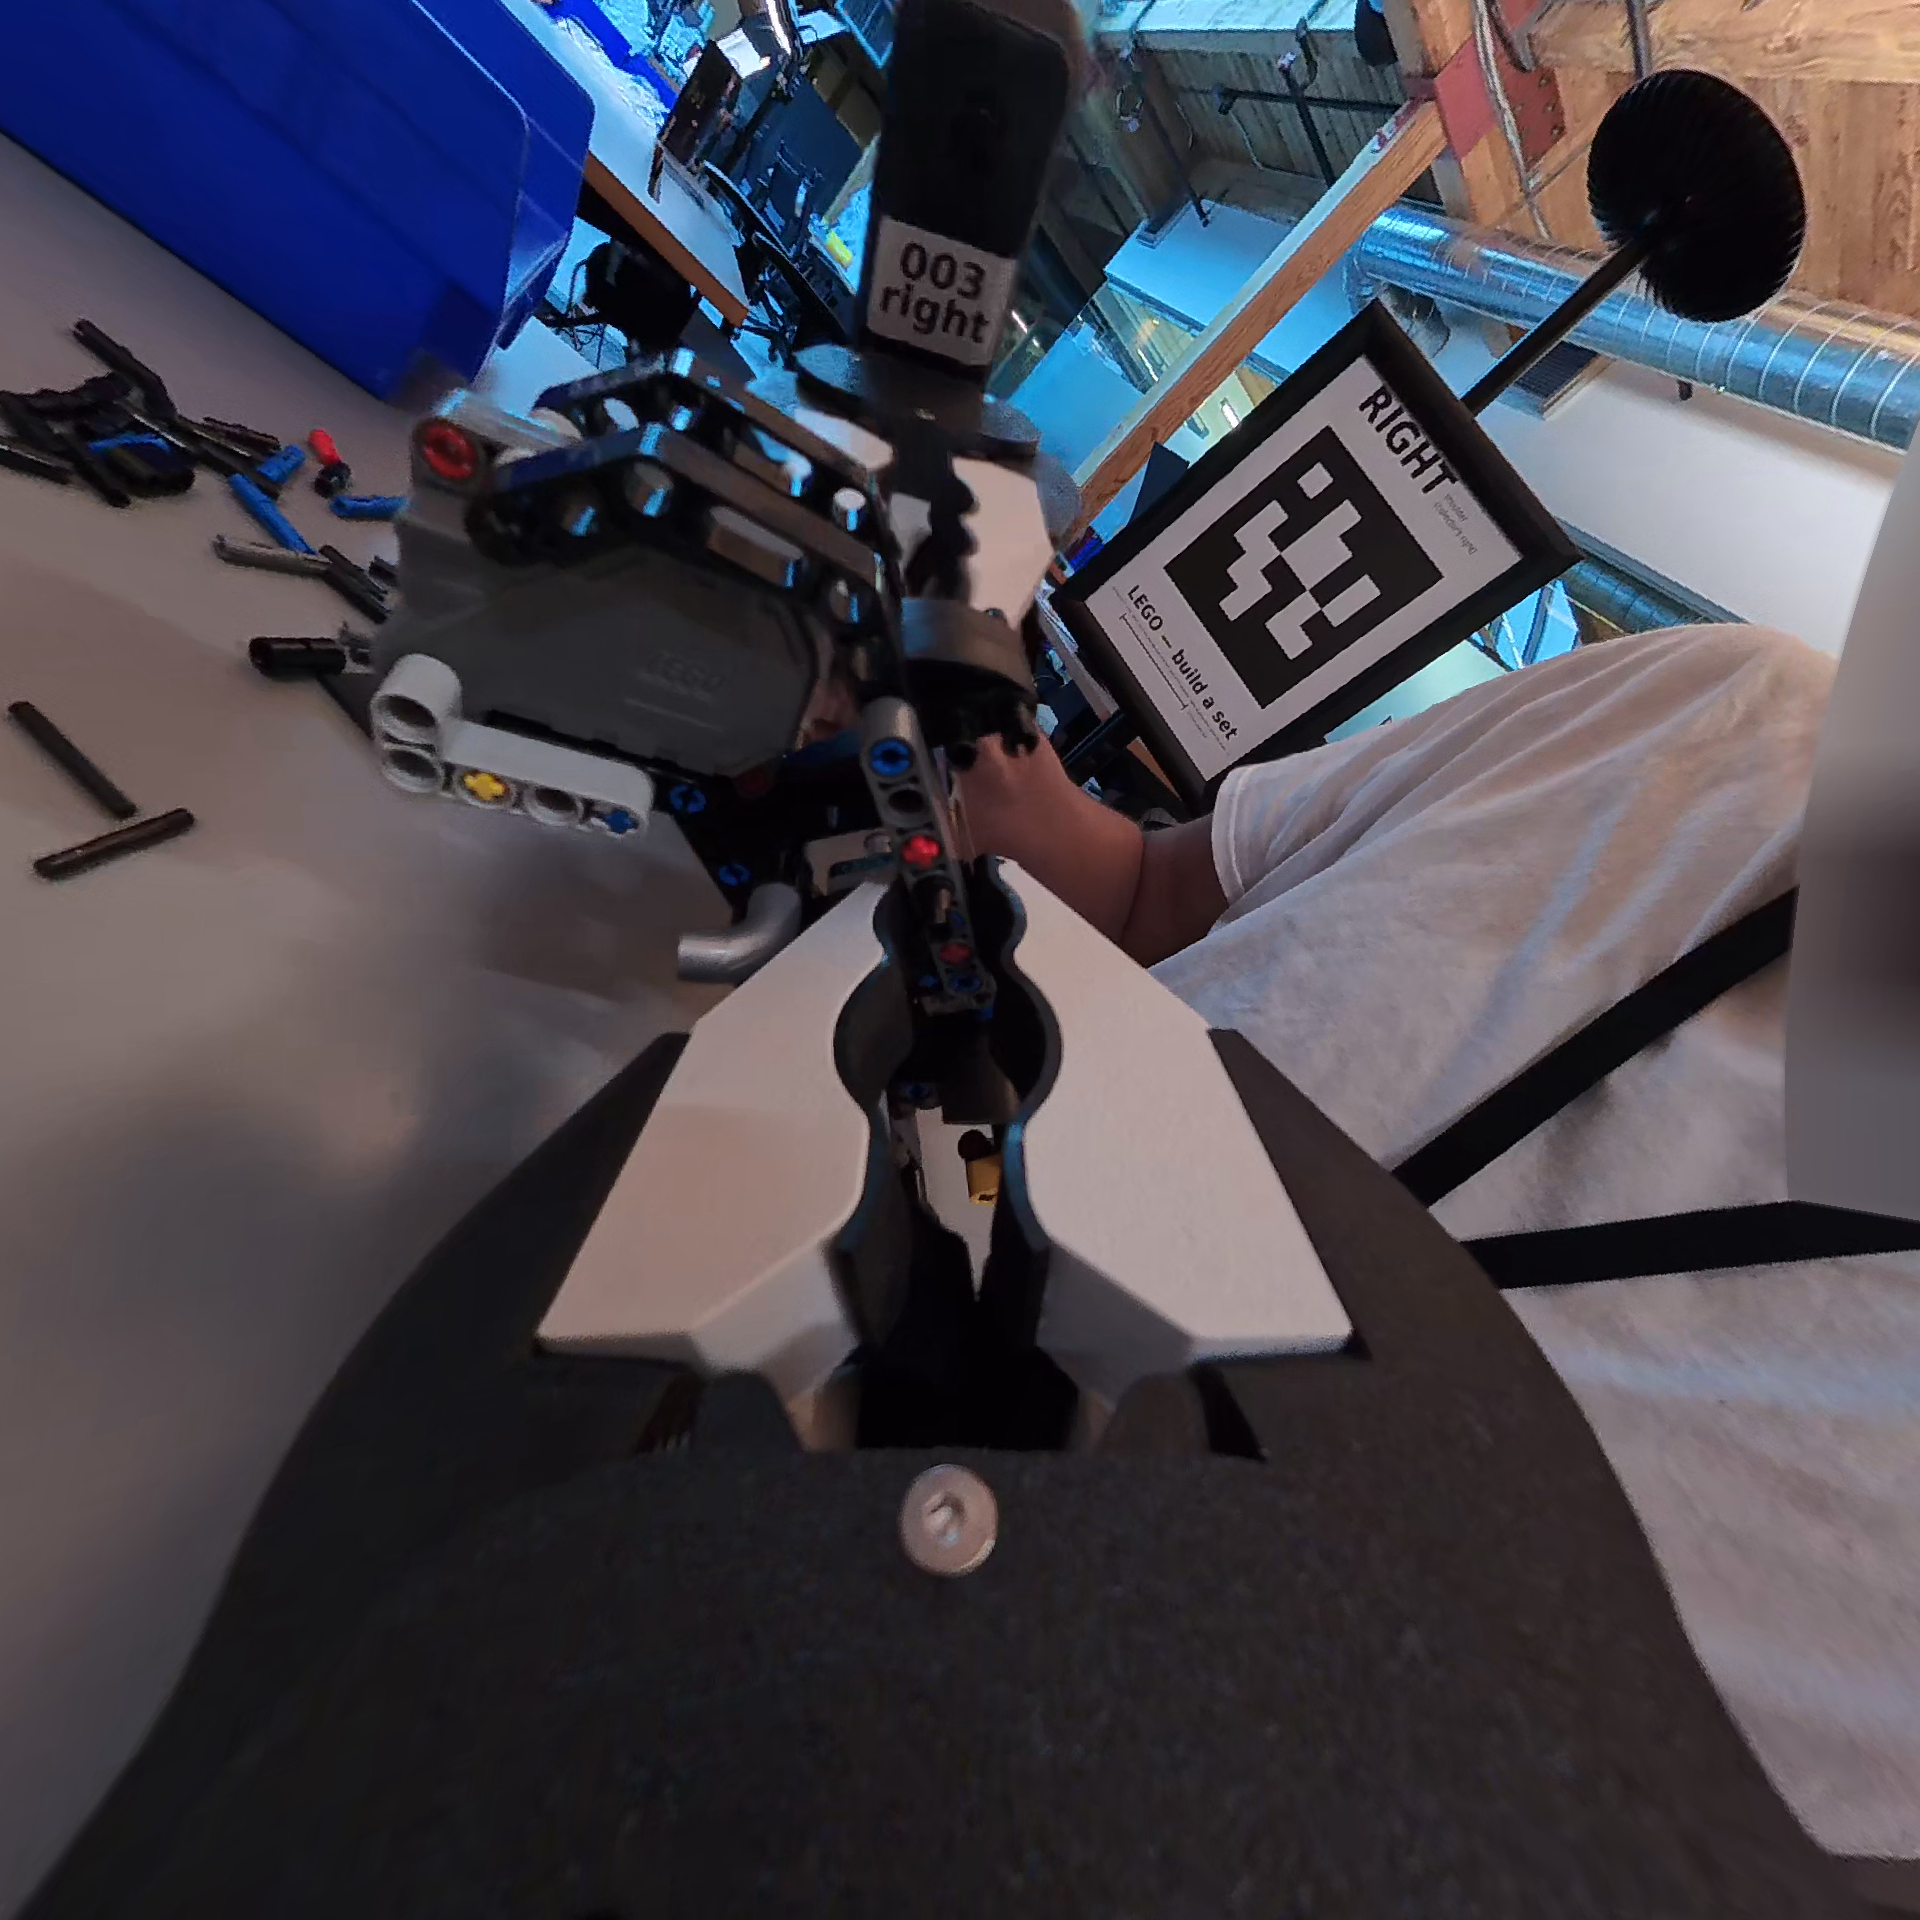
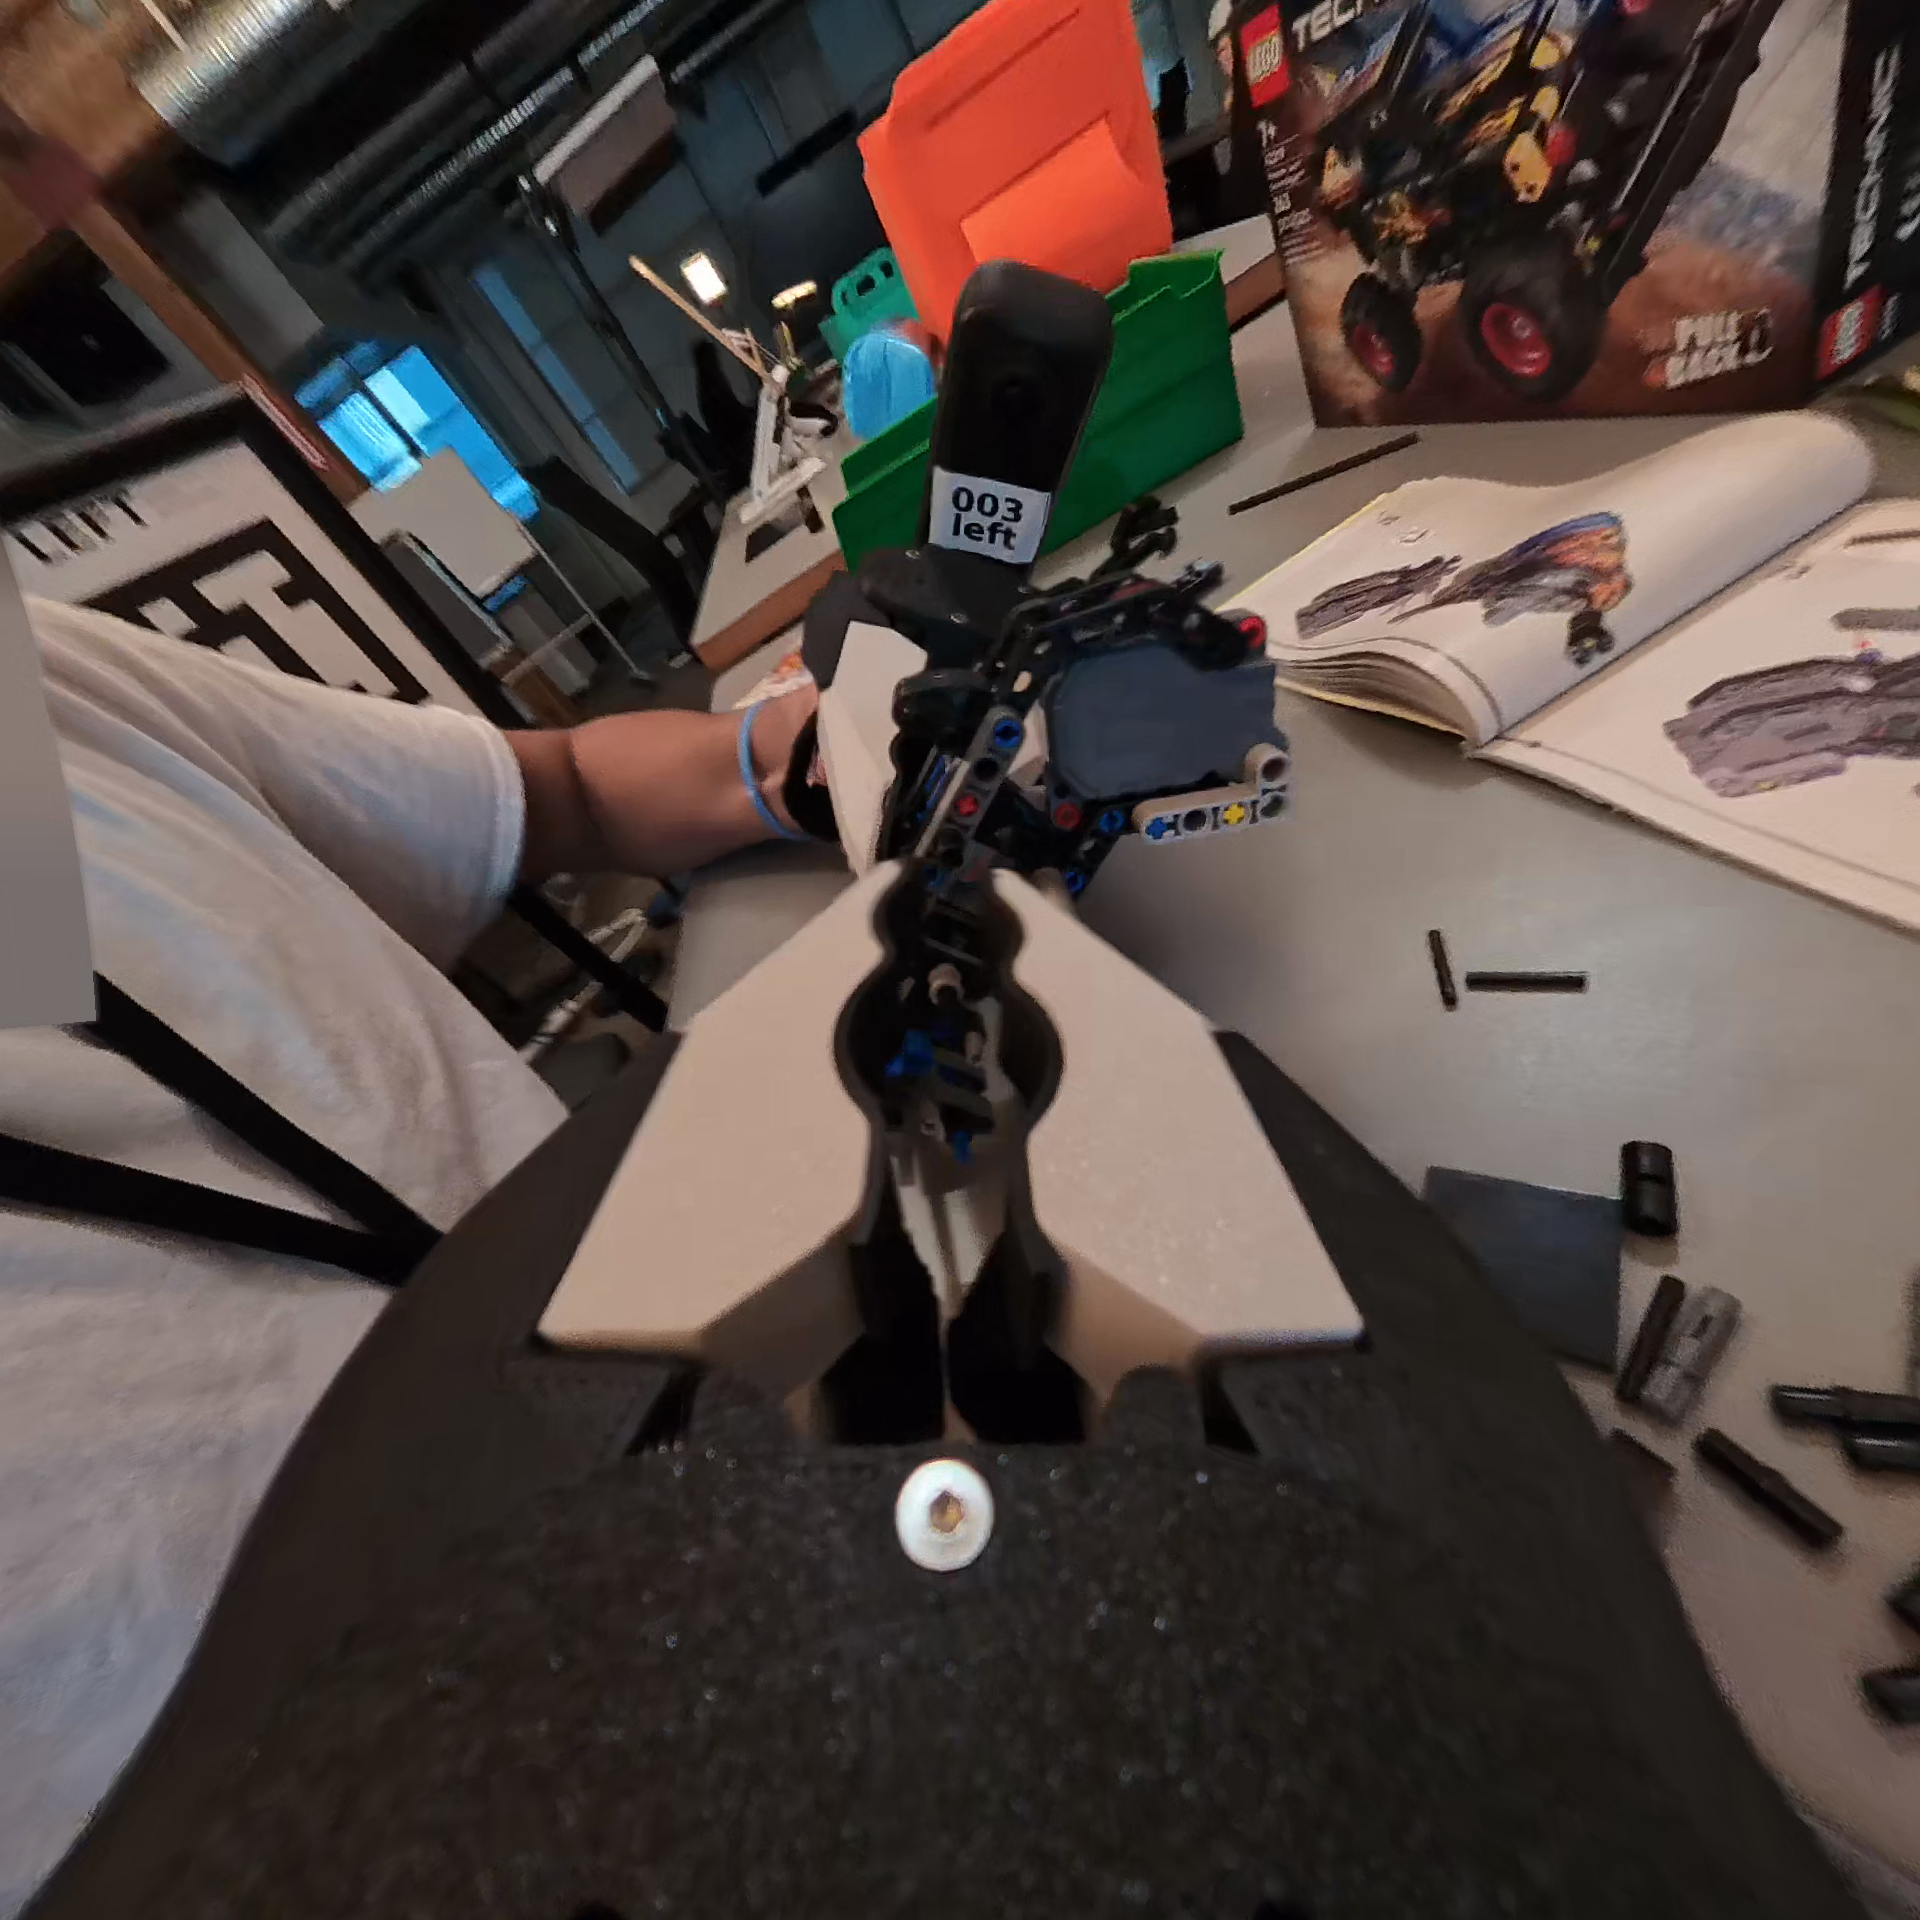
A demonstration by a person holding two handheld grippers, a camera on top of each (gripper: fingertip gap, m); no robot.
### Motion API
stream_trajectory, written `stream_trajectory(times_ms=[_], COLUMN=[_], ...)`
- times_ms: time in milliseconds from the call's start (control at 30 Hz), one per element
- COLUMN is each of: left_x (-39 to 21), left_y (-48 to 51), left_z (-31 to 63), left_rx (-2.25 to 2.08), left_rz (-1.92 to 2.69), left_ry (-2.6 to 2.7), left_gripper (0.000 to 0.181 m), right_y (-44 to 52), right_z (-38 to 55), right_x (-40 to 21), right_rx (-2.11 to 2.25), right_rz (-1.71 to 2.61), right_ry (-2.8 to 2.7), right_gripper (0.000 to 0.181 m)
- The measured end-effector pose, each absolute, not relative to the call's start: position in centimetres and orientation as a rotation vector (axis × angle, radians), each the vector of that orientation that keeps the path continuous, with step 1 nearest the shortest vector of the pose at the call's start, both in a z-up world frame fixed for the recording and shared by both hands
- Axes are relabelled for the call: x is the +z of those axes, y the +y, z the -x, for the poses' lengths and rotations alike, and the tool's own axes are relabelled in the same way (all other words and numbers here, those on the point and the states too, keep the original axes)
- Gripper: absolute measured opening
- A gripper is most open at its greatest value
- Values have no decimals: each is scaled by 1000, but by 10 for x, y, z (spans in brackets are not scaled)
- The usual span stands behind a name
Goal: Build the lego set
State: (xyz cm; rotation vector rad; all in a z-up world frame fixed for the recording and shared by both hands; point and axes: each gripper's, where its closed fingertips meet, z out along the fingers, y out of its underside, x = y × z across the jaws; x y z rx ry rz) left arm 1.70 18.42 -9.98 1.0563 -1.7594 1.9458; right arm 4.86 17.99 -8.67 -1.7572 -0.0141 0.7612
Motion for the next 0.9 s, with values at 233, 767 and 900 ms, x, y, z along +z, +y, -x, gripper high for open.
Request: stream_trajectory(times_ms=[233,767,900], left_x=[-95,-72,-73], left_y=[181,208,207], left_z=[-17,-29,-29], left_rx=[1987,2156,2168], left_rz=[-1049,-1117,-1114], left_ry=[-1808,-1907,-1899], left_gripper=[6,0,0], right_y=[194,185,184], right_z=[-32,-39,-37], right_x=[-85,-81,-81], right_rx=[901,943,943], right_rz=[1742,1701,1705], right_ry=[25,68,58], right_gripper=[15,8,7])
